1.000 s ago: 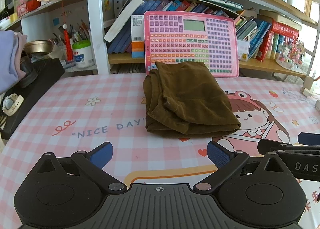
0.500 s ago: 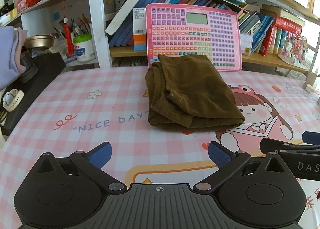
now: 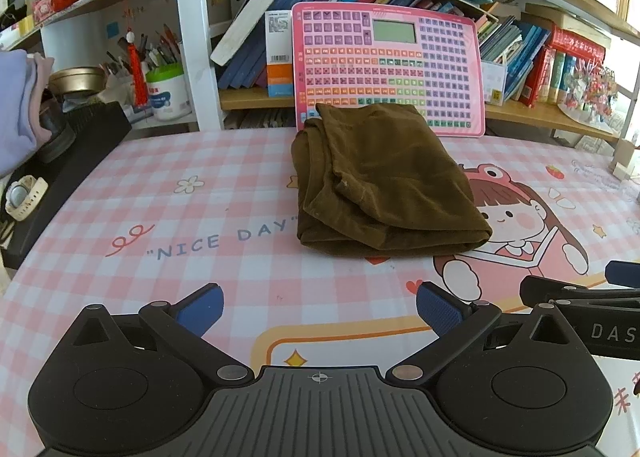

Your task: Fold clothes

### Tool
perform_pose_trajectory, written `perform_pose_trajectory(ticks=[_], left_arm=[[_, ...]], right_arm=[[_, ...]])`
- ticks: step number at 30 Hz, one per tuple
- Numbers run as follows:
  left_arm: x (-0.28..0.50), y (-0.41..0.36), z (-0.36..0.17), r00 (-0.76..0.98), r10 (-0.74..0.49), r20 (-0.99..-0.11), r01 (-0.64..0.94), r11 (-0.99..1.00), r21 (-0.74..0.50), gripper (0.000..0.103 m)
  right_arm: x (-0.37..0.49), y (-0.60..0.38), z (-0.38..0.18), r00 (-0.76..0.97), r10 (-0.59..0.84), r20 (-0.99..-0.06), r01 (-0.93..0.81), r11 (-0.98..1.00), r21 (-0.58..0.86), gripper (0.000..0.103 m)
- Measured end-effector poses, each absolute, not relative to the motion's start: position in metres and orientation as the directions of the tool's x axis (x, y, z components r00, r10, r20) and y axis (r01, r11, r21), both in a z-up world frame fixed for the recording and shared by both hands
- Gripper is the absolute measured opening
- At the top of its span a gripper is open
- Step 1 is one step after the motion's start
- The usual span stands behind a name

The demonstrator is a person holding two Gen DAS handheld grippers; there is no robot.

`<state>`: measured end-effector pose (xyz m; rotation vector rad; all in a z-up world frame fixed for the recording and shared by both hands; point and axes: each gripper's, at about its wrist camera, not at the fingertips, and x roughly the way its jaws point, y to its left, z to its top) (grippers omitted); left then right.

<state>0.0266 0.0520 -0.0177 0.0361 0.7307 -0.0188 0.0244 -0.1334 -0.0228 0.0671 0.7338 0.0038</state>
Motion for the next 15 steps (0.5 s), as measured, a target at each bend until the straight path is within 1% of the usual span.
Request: perform_pose_trajectory(ticks=[15], left_arm=[[0.0284, 0.0520, -0.0185, 0.738, -0.010, -0.674, 0.032, 0.999, 0.020, 0.103]], right_arm=[[0.0267, -0.1338, -0.0240, 0.738, 0.025, -0.674, 0.020, 0.998, 0.059, 0.102]])
